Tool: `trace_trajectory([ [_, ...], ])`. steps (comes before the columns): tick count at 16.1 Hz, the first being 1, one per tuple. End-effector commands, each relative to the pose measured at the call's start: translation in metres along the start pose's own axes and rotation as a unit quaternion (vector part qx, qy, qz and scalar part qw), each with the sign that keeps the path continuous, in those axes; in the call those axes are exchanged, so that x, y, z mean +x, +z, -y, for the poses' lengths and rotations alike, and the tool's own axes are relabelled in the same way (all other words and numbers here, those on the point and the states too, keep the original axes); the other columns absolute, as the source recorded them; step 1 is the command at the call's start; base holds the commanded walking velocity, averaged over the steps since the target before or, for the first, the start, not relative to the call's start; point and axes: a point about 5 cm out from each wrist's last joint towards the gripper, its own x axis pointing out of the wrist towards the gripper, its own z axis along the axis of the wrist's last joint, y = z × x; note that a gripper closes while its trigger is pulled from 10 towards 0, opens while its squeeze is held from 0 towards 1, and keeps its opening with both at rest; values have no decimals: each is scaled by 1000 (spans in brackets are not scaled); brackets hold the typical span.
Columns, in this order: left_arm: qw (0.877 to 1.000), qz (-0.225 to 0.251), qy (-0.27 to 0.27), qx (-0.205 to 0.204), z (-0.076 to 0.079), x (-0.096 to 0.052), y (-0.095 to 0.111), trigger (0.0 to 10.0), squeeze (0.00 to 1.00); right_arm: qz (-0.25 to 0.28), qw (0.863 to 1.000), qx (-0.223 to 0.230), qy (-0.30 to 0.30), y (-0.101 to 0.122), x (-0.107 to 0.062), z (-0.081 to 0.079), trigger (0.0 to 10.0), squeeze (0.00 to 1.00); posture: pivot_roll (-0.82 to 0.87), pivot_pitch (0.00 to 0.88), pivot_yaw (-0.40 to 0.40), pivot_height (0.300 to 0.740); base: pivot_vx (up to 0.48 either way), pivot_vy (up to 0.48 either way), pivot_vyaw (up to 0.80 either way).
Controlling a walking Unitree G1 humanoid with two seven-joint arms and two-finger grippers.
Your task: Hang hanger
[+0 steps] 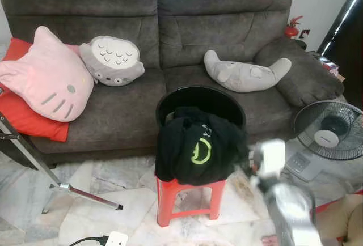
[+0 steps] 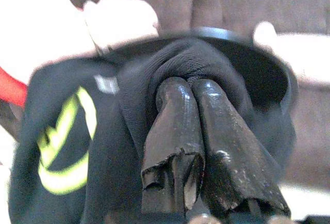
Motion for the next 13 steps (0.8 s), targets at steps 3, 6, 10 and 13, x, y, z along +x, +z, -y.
trace_trajectory([
  [3, 1000, -24, -13, 7, 8, -3, -14, 10000, 0, 47, 998, -5, 40, 31, 19, -12, 0, 0, -83, 0, -41, 740, 0, 0, 0],
  [6, 1000, -25, -13, 7, 8, -2, -13, 10000, 0, 87, 991, -20, 100, 63, 40, -30, 0, 0, -82, 0, -37, 740, 0, 0, 0],
  [10, 1000, -22, -14, 5, 9, -2, -10, 10000, 0, 120, 976, -43, 175, 94, 56, -56, 0, 0, -77, 0, -40, 740, 0, 0, 0],
  [13, 1000, -22, -19, 5, 11, -1, -9, 10000, 0, 122, 953, -68, 267, 109, 55, -80, 0, 0, -82, 0, -35, 740, 0, 0, 0],
])
